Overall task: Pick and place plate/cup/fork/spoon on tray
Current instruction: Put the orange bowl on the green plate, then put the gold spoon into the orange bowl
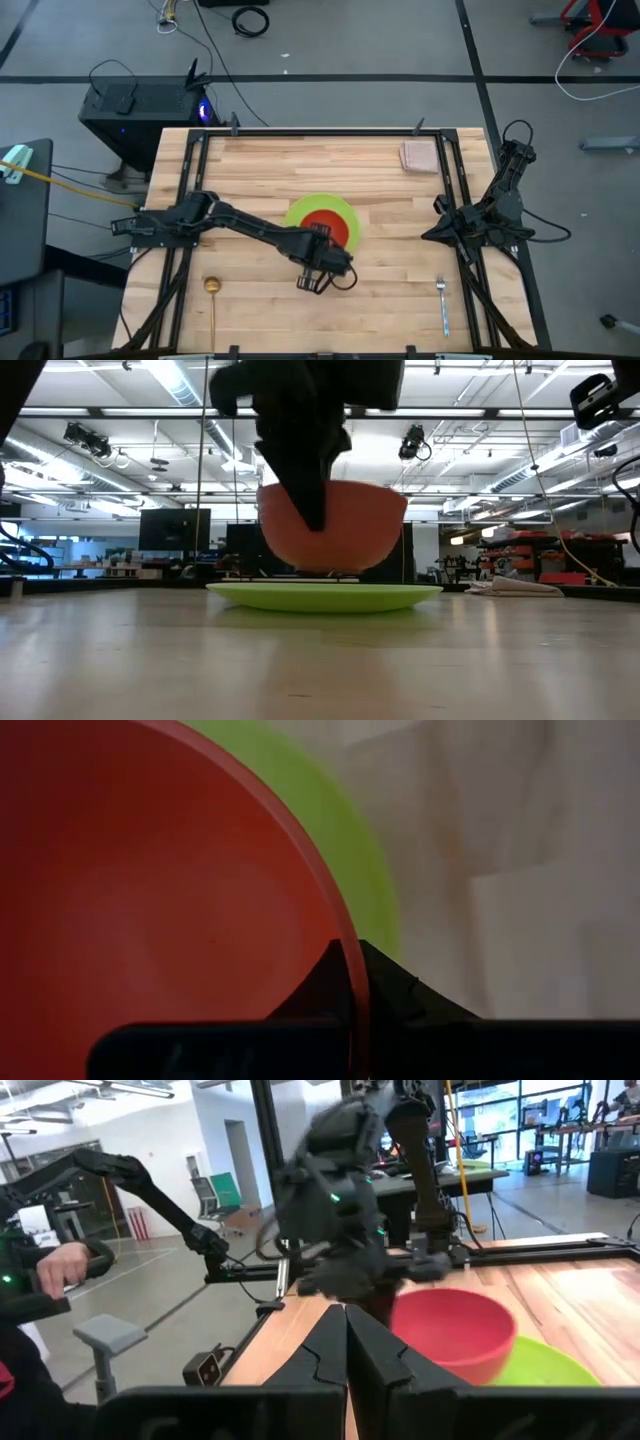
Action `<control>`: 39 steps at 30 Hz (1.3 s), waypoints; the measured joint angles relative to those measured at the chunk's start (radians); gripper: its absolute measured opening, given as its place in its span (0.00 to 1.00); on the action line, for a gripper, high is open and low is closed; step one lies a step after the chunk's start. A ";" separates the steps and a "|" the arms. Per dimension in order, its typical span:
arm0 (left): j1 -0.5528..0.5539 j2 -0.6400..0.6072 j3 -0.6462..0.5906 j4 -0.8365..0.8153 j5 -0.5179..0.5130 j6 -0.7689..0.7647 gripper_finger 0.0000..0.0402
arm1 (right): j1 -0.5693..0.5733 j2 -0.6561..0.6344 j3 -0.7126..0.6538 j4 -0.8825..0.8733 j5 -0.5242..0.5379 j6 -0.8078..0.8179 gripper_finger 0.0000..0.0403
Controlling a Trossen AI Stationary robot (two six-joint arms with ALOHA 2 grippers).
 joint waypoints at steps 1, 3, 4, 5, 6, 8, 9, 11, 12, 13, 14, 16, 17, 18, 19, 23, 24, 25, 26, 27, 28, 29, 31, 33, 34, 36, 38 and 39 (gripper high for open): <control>0.010 0.000 -0.009 0.002 -0.001 0.000 0.02 | 0.000 0.000 0.000 -0.003 0.000 0.000 0.01; 0.032 -0.001 -0.026 0.007 -0.001 0.002 0.02 | 0.000 0.000 0.000 -0.004 0.000 0.000 0.01; 0.043 -0.001 -0.034 0.004 0.000 0.000 0.02 | 0.000 0.000 0.000 -0.004 0.000 0.000 0.01; 0.051 -0.001 -0.041 0.003 0.000 -0.006 0.02 | 0.000 0.000 0.000 -0.004 0.000 0.000 0.01; 0.059 -0.001 -0.044 0.004 -0.001 -0.006 0.02 | 0.000 0.000 0.000 -0.004 0.000 0.000 0.01; 0.071 -0.003 -0.066 0.034 -0.002 -0.002 0.02 | 0.000 0.000 0.000 -0.007 0.000 0.000 0.01; 0.075 -0.003 -0.080 0.049 -0.002 -0.001 0.02 | 0.000 0.000 0.000 -0.006 0.000 0.000 0.01; 0.082 -0.001 -0.097 0.060 -0.001 -0.002 0.02 | 0.000 0.000 0.000 -0.007 0.000 0.000 0.01; 0.084 -0.001 -0.099 0.064 0.000 -0.002 0.02 | 0.000 0.000 0.000 -0.006 0.000 0.000 0.01; 0.086 -0.001 -0.099 0.068 0.000 -0.002 0.02 | 0.000 0.000 0.000 -0.006 0.000 0.001 0.01; 0.086 -0.002 -0.103 0.073 0.000 -0.002 0.02 | 0.000 0.000 0.000 -0.007 0.000 0.000 0.01; 0.086 -0.002 -0.106 0.065 0.000 -0.002 0.02 | 0.000 0.000 0.000 -0.006 0.000 0.001 0.01; 0.086 -0.002 -0.107 0.066 0.000 -0.002 0.02 | 0.000 0.000 0.000 -0.006 0.000 0.001 0.01; 0.085 -0.002 -0.106 0.070 0.000 -0.002 0.02 | 0.000 0.000 0.000 -0.006 0.000 0.001 0.01; 0.085 -0.002 -0.106 0.071 0.000 -0.003 0.02 | 0.000 0.000 0.000 -0.006 0.000 0.001 0.01; 0.086 -0.002 -0.106 0.069 0.000 -0.025 0.06 | 0.000 0.000 0.000 -0.006 0.000 0.000 0.01; 0.086 -0.002 -0.106 0.069 0.000 -0.034 0.08 | 0.000 0.000 0.000 -0.006 0.000 0.000 0.01; 0.086 -0.002 -0.106 0.068 0.000 -0.036 0.11 | 0.000 0.000 0.000 -0.006 0.000 0.000 0.01; 0.086 -0.002 -0.106 0.068 0.000 -0.036 0.13 | 0.000 0.000 0.000 -0.006 0.000 0.000 0.01; 0.086 -0.002 -0.106 0.069 0.000 -0.038 0.15 | 0.000 0.000 0.000 -0.006 0.000 0.000 0.01; 0.086 -0.002 -0.106 0.069 0.000 -0.041 0.16 | 0.000 0.000 0.000 -0.006 0.000 0.000 0.01; 0.086 -0.002 -0.106 0.068 0.000 -0.043 0.18 | 0.000 0.000 0.000 -0.006 0.000 0.000 0.01; 0.086 -0.002 -0.106 0.068 0.000 -0.044 0.21 | 0.000 0.000 0.000 -0.006 0.000 -0.001 0.01; 0.086 -0.002 -0.106 0.068 0.000 -0.044 0.25 | 0.000 0.000 0.000 -0.006 0.000 -0.001 0.01; 0.086 -0.002 -0.106 0.068 0.000 -0.051 0.27 | 0.000 0.000 0.000 -0.006 0.000 -0.001 0.01; 0.086 -0.002 -0.106 0.068 0.000 -0.067 0.30 | 0.000 0.000 0.000 -0.006 0.000 -0.001 0.01; 0.086 -0.002 -0.106 0.066 0.000 -0.075 0.34 | 0.000 0.000 0.000 -0.006 0.000 -0.002 0.01; 0.088 -0.002 -0.106 0.065 0.001 -0.084 0.36 | 0.000 0.000 0.000 -0.006 0.000 -0.002 0.01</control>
